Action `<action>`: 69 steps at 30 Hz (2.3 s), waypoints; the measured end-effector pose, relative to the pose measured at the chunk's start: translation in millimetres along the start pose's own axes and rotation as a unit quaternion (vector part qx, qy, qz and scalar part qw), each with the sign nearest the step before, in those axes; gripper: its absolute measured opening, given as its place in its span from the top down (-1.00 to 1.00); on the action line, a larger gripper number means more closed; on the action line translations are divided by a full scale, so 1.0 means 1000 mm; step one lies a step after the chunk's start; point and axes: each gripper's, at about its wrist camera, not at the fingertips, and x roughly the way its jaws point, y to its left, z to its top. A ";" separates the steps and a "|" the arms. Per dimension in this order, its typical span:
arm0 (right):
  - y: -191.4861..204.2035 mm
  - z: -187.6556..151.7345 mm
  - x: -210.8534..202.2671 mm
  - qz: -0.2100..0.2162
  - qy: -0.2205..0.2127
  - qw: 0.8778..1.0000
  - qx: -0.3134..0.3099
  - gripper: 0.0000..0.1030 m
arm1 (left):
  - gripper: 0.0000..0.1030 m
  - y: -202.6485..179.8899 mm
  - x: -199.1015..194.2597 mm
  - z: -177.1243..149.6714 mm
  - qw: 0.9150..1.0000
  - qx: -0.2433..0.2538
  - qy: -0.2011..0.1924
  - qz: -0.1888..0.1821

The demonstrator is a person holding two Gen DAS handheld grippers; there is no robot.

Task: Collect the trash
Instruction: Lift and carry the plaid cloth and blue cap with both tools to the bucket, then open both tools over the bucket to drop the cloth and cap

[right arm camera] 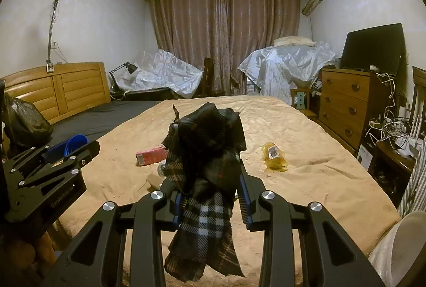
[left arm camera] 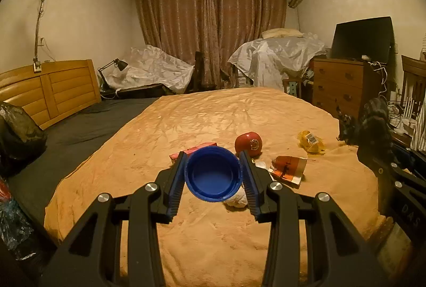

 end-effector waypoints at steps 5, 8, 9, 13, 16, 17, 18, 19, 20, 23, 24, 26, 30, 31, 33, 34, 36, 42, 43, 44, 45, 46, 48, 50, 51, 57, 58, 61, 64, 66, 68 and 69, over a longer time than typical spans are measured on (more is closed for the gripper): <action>-0.006 0.005 -0.006 -0.004 0.003 1.000 0.004 0.34 | 0.25 -0.008 0.000 0.004 1.000 0.003 0.000 -0.013; -0.019 0.011 -0.015 -0.015 0.003 1.000 0.005 0.34 | 0.25 -0.021 0.000 0.007 1.000 0.009 0.000 -0.028; -0.024 0.013 -0.018 -0.019 0.004 1.000 0.006 0.34 | 0.25 -0.027 0.001 0.008 0.999 0.012 0.000 -0.035; -0.048 0.019 -0.036 -0.042 0.007 0.999 0.006 0.34 | 0.25 -0.050 0.003 0.011 0.998 0.017 0.003 -0.060; -0.071 0.022 -0.051 -0.063 0.009 0.998 0.007 0.34 | 0.25 -0.068 0.005 0.014 0.996 0.021 0.005 -0.082; -0.079 0.022 -0.056 -0.069 0.010 0.997 0.009 0.34 | 0.25 -0.075 0.004 0.015 0.996 0.024 0.004 -0.089; -0.086 0.022 -0.061 -0.075 0.011 0.997 0.010 0.34 | 0.25 -0.082 0.004 0.016 0.995 0.027 0.004 -0.097; -0.096 0.022 -0.068 -0.083 0.012 0.996 0.013 0.34 | 0.25 -0.088 0.004 0.017 0.994 0.030 0.004 -0.103; -0.107 0.023 -0.074 -0.090 0.012 0.996 0.016 0.34 | 0.25 -0.096 0.003 0.018 0.993 0.034 0.003 -0.111; -0.136 0.023 -0.093 -0.113 0.013 0.993 0.023 0.34 | 0.25 -0.118 -0.002 0.020 0.990 0.044 -0.001 -0.133; -0.150 0.023 -0.101 -0.123 0.013 0.992 0.027 0.34 | 0.25 -0.126 -0.003 0.021 0.989 0.047 -0.001 -0.141; -0.168 0.023 -0.112 -0.135 0.015 0.990 0.032 0.34 | 0.25 -0.142 -0.006 0.022 0.986 0.054 -0.002 -0.156; -0.208 0.022 -0.134 -0.165 0.023 0.985 0.039 0.34 | 0.25 -0.176 -0.015 0.025 0.979 0.068 -0.003 -0.190; -0.219 0.019 -0.141 -0.175 0.026 0.983 0.040 0.34 | 0.25 -0.183 -0.016 0.025 0.978 0.071 -0.003 -0.196; -0.240 0.016 -0.153 -0.188 0.033 0.980 0.048 0.34 | 0.25 -0.204 -0.021 0.025 0.973 0.079 -0.003 -0.217; -0.255 0.013 -0.163 -0.200 0.038 0.978 0.053 0.34 | 0.25 -0.211 -0.024 0.025 0.971 0.081 -0.003 -0.225; -0.271 0.009 -0.173 -0.212 0.044 0.974 0.060 0.33 | 0.25 -0.231 -0.033 0.024 0.965 0.091 -0.003 -0.244; -0.332 -0.010 -0.211 -0.247 0.080 0.962 0.085 0.33 | 0.24 -0.288 -0.051 0.012 0.945 0.127 0.010 -0.301; -0.336 -0.012 -0.211 -0.248 0.087 0.961 0.089 0.33 | 0.24 -0.297 -0.053 0.010 0.942 0.132 0.015 -0.308; -0.348 -0.018 -0.215 -0.249 0.098 0.959 0.097 0.33 | 0.24 -0.307 -0.054 0.008 0.938 0.139 0.022 -0.317; -0.358 -0.021 -0.217 -0.248 0.111 0.957 0.102 0.33 | 0.24 -0.317 -0.055 0.005 0.934 0.147 0.029 -0.325; -0.365 -0.022 -0.214 -0.247 0.120 0.956 0.106 0.34 | 0.24 -0.325 -0.054 0.004 0.930 0.154 0.036 -0.330; -0.387 -0.027 -0.210 -0.240 0.152 0.952 0.111 0.34 | 0.24 -0.342 -0.052 0.000 0.921 0.171 0.056 -0.344; -0.399 -0.030 -0.204 -0.230 0.177 0.949 0.122 0.34 | 0.24 -0.357 -0.048 -0.003 0.912 0.188 0.077 -0.357; -0.411 -0.033 -0.200 -0.219 0.197 0.947 0.130 0.34 | 0.24 -0.364 -0.045 -0.005 0.905 0.197 0.094 -0.364; -0.438 -0.048 -0.166 -0.178 0.295 0.925 0.159 0.34 | 0.24 -0.397 -0.035 -0.021 0.872 0.261 0.150 -0.386; -0.443 -0.052 -0.161 -0.170 0.309 0.921 0.165 0.34 | 0.24 -0.399 -0.034 -0.023 0.867 0.266 0.157 -0.390; -0.448 -0.061 -0.154 -0.155 0.334 0.912 0.184 0.33 | 0.24 -0.406 -0.026 -0.033 0.852 0.282 0.187 -0.399; -0.452 -0.065 -0.151 -0.154 0.346 0.906 0.189 0.33 | 0.24 -0.407 -0.018 -0.038 0.850 0.287 0.198 -0.395; -0.452 -0.065 -0.151 -0.155 0.348 0.905 0.187 0.33 | 0.24 -0.406 -0.012 -0.040 0.851 0.290 0.200 -0.388; -0.448 -0.068 -0.157 -0.157 0.348 0.905 0.187 0.33 | 0.24 -0.406 -0.008 -0.040 0.852 0.291 0.202 -0.385; -0.447 -0.069 -0.158 -0.157 0.348 0.905 0.188 0.33 | 0.24 -0.406 -0.007 -0.040 0.853 0.292 0.202 -0.383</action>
